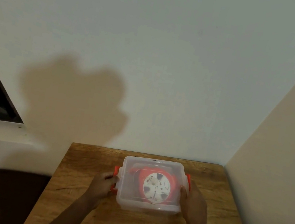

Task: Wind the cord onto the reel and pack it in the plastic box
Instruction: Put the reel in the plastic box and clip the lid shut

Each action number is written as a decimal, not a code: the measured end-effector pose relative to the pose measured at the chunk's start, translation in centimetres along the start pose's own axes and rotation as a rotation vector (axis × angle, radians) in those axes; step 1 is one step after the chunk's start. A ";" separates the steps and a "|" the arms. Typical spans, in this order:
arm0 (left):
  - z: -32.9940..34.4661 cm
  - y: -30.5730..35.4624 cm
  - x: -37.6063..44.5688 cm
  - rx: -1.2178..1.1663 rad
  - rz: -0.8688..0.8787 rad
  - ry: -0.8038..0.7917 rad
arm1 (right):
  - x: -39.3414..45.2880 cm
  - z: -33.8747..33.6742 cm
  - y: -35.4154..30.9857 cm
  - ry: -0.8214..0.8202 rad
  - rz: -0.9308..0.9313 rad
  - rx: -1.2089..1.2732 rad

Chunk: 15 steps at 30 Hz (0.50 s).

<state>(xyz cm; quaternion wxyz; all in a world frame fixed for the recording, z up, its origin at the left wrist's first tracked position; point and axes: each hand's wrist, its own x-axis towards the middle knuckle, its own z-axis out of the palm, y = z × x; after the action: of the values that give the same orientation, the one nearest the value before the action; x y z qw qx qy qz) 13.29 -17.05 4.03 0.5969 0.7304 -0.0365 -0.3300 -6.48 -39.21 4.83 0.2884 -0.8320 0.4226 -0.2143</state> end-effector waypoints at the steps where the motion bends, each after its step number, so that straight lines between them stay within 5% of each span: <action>1: 0.3 0.0 -0.2 0.036 0.025 0.011 | -0.1 -0.1 -0.2 0.006 -0.003 -0.003; 15: 2.2 0.2 -1.9 0.480 0.268 0.160 | -0.6 -0.5 -1.1 0.033 -0.090 -0.054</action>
<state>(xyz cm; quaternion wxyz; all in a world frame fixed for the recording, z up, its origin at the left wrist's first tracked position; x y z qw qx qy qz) 10.70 -18.10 4.91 0.4461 0.8633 -0.1624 -0.1714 -6.49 -38.38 5.89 0.2488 -0.8541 0.3951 -0.2290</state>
